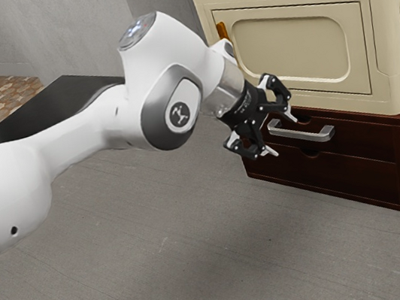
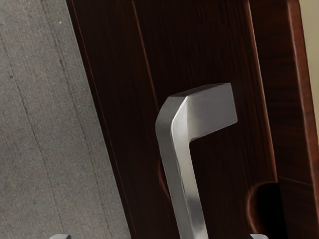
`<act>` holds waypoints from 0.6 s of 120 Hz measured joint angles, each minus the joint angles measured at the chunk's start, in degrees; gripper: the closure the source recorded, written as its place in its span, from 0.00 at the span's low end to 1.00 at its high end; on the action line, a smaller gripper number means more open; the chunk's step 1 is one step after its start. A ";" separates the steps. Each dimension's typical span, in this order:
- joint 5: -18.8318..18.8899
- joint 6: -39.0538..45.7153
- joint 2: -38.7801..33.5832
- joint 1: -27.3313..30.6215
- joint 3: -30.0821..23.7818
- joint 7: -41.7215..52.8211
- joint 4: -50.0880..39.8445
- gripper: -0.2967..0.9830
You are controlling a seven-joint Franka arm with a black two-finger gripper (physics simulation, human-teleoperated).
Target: Pull the drawer handle with one arm to open the drawer
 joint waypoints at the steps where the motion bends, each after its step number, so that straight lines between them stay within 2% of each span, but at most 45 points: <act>1: 0.00 0.03 0.03 0.00 0.00 0.00 0.01 0.43; 54: -0.22 0.85 2.53 -0.20 0.00 0.09 0.88 0.47; 72: -0.33 1.28 2.14 -0.37 0.00 0.03 0.89 0.59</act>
